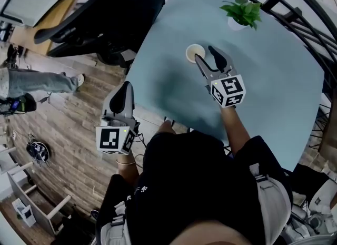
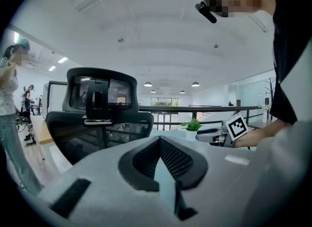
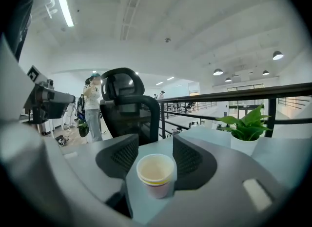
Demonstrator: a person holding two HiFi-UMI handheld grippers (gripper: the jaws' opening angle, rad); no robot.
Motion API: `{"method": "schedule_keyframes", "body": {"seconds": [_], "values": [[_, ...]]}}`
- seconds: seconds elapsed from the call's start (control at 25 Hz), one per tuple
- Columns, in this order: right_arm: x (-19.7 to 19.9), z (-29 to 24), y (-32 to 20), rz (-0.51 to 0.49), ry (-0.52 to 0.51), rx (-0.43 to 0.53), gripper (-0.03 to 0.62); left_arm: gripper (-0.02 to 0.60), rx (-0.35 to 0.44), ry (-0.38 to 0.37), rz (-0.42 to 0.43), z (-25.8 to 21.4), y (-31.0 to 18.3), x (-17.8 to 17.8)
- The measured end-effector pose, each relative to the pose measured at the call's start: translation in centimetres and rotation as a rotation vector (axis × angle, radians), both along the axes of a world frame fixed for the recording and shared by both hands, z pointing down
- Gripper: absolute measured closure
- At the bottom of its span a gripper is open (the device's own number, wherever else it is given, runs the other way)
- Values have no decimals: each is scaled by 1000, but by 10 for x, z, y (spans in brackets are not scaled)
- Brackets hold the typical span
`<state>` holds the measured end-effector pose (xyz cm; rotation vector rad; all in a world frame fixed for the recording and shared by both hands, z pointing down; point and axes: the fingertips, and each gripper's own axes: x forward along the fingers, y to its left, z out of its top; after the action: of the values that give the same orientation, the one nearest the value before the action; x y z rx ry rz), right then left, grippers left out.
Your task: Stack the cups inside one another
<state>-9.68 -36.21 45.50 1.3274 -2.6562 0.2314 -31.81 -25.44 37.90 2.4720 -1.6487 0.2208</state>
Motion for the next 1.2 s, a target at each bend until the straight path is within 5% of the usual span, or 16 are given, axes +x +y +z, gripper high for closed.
{"method": "schedule_keyframes", "body": {"seconds": [0.6,1.2], "values": [[55,-63,51,119,-99,109,588,591,38,20,236,-10,-30,76],[93,-65,82,184,-112,96,588,591,41,19,365,-5,-34,127]]}}
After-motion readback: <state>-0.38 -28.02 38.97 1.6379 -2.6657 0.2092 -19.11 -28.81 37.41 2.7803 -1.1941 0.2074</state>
